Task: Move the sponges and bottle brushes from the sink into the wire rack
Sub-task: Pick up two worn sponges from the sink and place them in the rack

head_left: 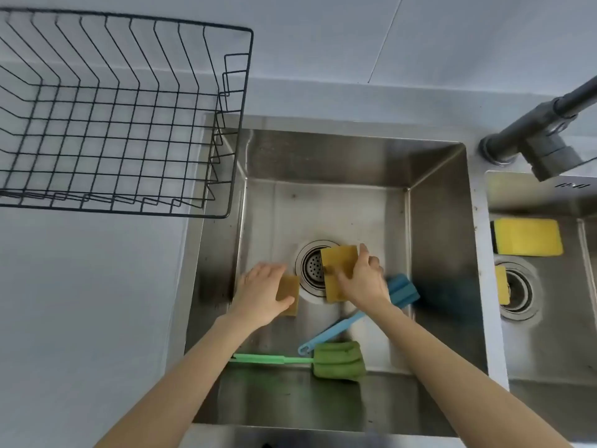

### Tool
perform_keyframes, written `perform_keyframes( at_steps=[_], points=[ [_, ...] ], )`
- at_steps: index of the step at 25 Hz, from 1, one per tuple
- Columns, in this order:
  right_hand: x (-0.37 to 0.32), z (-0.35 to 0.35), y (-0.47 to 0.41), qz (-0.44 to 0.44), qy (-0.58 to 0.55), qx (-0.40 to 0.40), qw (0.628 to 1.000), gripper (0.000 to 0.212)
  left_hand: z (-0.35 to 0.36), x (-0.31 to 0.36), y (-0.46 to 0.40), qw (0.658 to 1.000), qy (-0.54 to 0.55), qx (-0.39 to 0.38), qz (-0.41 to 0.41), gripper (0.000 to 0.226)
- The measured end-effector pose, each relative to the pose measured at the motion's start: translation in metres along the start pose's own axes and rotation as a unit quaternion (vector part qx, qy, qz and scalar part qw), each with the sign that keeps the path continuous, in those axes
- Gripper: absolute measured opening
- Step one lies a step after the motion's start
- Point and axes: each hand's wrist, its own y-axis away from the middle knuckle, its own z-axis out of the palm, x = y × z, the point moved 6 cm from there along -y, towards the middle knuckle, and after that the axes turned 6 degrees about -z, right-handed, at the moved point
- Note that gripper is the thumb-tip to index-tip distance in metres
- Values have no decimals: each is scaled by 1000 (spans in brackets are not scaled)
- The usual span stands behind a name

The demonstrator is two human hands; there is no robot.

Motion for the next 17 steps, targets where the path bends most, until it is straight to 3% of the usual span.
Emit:
perform_keyframes(
  at_steps=[10, 17],
  points=[
    [10, 16, -11, 39, -52, 2, 998, 72, 16, -7, -13, 998, -47, 15, -25, 64],
    [13, 10, -8, 53, -92, 16, 994, 65, 13, -13, -11, 996, 51, 4, -78, 57]
  ],
)
